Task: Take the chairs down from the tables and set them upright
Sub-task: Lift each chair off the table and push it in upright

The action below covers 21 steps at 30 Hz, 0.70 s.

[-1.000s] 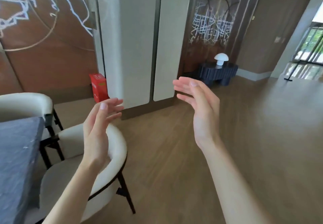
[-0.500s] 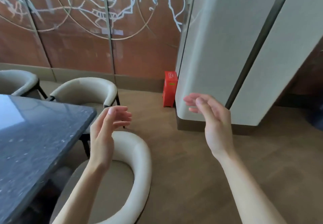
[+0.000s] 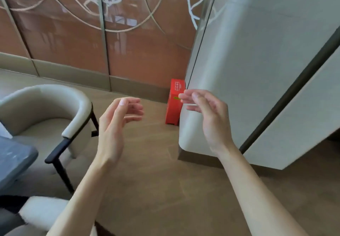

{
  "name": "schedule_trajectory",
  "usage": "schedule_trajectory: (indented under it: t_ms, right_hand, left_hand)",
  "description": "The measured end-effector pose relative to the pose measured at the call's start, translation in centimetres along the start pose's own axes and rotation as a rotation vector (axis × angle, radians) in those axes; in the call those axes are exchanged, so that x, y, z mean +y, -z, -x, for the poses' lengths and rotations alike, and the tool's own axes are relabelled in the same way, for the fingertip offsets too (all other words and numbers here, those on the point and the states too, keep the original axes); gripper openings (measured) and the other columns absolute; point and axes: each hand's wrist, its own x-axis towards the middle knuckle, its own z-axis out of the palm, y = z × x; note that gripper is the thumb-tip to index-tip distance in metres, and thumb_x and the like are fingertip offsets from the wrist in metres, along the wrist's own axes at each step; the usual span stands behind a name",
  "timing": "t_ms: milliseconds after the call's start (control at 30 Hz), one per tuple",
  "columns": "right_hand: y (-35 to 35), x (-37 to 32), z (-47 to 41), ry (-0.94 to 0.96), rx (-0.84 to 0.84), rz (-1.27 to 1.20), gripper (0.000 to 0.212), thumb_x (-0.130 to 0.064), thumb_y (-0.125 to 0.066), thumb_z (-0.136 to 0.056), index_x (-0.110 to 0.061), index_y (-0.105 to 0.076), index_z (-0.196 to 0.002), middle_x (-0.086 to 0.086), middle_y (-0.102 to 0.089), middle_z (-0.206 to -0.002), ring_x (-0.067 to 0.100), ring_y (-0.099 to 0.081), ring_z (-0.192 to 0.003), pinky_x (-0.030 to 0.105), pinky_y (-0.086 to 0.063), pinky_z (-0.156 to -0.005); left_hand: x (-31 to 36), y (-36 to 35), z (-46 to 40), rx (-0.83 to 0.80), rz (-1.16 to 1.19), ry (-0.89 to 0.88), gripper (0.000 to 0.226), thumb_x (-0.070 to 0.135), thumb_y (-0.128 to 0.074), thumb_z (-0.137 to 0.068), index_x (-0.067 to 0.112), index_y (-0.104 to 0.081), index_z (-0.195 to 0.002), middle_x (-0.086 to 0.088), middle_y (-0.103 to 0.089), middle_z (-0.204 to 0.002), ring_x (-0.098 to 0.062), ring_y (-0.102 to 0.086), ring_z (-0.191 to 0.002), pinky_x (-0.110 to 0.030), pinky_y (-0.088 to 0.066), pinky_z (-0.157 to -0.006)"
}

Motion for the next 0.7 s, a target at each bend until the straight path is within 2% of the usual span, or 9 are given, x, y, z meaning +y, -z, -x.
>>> schedule_trajectory:
  t_ms: [133,300,367,533,700]
  right_hand:
    - [-3.8,8.0,-11.2,0.031,-0.133,-0.099,0.032,-0.027,-0.05,-0.095,-0.008,-0.074,-0.105,0.004,-0.078,-0.101,0.018,-0.073,-0.102,0.038,-0.058,-0.091]
    - [-10.7,14.3,-24.1,-0.018,-0.406,-0.212,0.029,-0.029,-0.05,-0.096,-0.014,-0.074,-0.103,0.001,-0.078,-0.102,0.017,-0.072,-0.103,0.045,-0.056,-0.095]
    - [-13.0,15.0,-28.0,-0.023,-0.459,-0.234,0.03,-0.03,-0.05,-0.096,-0.013,-0.074,-0.104,0.0,-0.078,-0.102,0.017,-0.072,-0.103,0.046,-0.055,-0.096]
    - [-20.6,18.9,-39.5,-0.039,-0.644,-0.312,0.033,-0.03,-0.05,-0.096,-0.01,-0.073,-0.107,0.001,-0.079,-0.102,0.015,-0.072,-0.102,0.039,-0.056,-0.094]
    - [-29.6,26.3,-49.7,-0.051,-0.685,-0.297,0.032,-0.03,-0.05,-0.094,-0.01,-0.073,-0.105,0.001,-0.078,-0.1,0.015,-0.072,-0.1,0.04,-0.056,-0.092]
  left_hand:
    - [-5.6,2.0,-7.7,0.211,-0.116,-0.009,0.036,0.035,-0.043,-0.103,0.017,-0.074,-0.099,-0.013,-0.071,-0.095,-0.03,-0.068,-0.09,-0.046,-0.054,-0.083]
    - [-9.8,2.7,-16.8,0.502,-0.2,-0.008,0.047,0.042,-0.045,-0.099,0.003,-0.071,-0.103,-0.026,-0.07,-0.099,-0.048,-0.065,-0.095,-0.049,-0.055,-0.085]
    - [-10.5,2.6,-19.6,0.549,-0.244,0.001,0.049,0.046,-0.047,-0.096,0.004,-0.072,-0.103,-0.022,-0.072,-0.097,-0.044,-0.068,-0.092,-0.045,-0.057,-0.083]
    - [-14.7,5.0,-29.4,0.73,-0.289,-0.027,0.043,0.04,-0.045,-0.1,0.006,-0.071,-0.102,-0.015,-0.073,-0.093,-0.031,-0.071,-0.087,-0.039,-0.058,-0.079]
    - [-22.5,9.7,-41.9,0.808,-0.287,-0.046,0.044,0.035,-0.043,-0.1,-0.001,-0.069,-0.103,-0.02,-0.072,-0.094,-0.031,-0.07,-0.084,-0.036,-0.058,-0.076]
